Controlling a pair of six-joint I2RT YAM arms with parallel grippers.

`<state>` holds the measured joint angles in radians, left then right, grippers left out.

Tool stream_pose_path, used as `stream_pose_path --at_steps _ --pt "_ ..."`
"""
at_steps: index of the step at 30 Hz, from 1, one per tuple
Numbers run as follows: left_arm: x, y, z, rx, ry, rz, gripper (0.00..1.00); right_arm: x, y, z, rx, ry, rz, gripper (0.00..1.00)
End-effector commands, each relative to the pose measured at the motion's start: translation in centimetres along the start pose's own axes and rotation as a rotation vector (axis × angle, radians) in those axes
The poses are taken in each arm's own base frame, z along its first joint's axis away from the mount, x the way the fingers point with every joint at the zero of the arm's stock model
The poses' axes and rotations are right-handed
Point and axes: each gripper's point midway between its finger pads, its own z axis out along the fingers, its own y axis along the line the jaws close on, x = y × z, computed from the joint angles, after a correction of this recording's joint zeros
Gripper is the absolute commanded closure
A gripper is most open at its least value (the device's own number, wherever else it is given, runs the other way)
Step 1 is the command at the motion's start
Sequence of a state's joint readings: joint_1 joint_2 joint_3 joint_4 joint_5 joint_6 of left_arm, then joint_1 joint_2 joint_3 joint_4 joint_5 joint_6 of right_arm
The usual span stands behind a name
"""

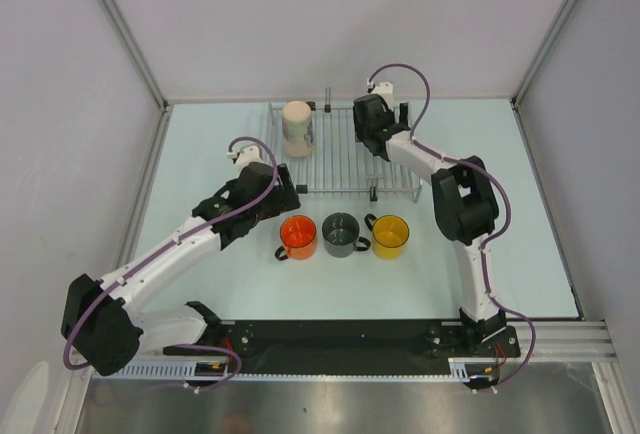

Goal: Unload the cups from the dish rack

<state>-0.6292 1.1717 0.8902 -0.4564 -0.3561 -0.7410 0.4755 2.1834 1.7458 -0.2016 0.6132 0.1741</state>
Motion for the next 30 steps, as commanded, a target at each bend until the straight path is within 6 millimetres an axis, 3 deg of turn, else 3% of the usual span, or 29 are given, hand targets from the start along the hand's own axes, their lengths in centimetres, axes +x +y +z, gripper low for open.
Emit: stream_pose_path --at_steps 1,5,8,9,10,15,18,19,20,25,30 --pt "-0.5 -1.1 -0.1 0.037 -0.011 -0.006 0.00 -2.4 -0.3 0.9 0.022 -0.056 0.034 0.00" --pt "-0.2 -1.0 0.0 0.035 -0.004 -0.007 0.00 -2.0 -0.2 1.5 -0.002 -0.042 0.047 0.00" --pt "-0.1 -1.0 0.1 0.035 0.001 -0.010 0.00 -2.0 -0.2 1.9 -0.013 -0.044 0.053 0.07" --pt "0.0 -1.1 0.1 0.039 0.004 -0.008 0.00 -2.0 -0.2 1.9 -0.019 -0.041 0.054 0.10" --pt "0.0 -1.1 0.1 0.037 0.006 -0.008 0.00 -1.9 -0.2 2.0 -0.023 -0.038 0.058 0.21" --pt "0.1 -1.3 0.3 0.038 0.009 -0.007 0.00 -1.6 -0.4 1.9 -0.025 -0.037 0.064 0.41" --pt "0.2 -1.5 0.3 0.043 0.014 -0.005 0.00 -1.3 -0.2 1.6 -0.037 -0.029 0.062 0.58" --pt "0.2 -1.5 0.3 0.042 0.015 -0.004 0.00 -1.4 -0.3 1.5 -0.042 -0.031 0.065 0.82" --pt "0.2 -1.5 0.3 0.041 0.014 -0.006 0.00 -1.1 -0.4 1.4 -0.039 -0.024 0.061 0.99" --pt "0.2 -1.6 0.2 0.047 0.012 -0.004 0.00 -1.2 -0.8 0.7 -0.023 -0.032 0.082 1.00" --pt "0.2 -1.6 -0.1 0.053 0.007 -0.006 0.00 -3.5 -1.1 -1.2 -0.050 -0.065 0.124 1.00"
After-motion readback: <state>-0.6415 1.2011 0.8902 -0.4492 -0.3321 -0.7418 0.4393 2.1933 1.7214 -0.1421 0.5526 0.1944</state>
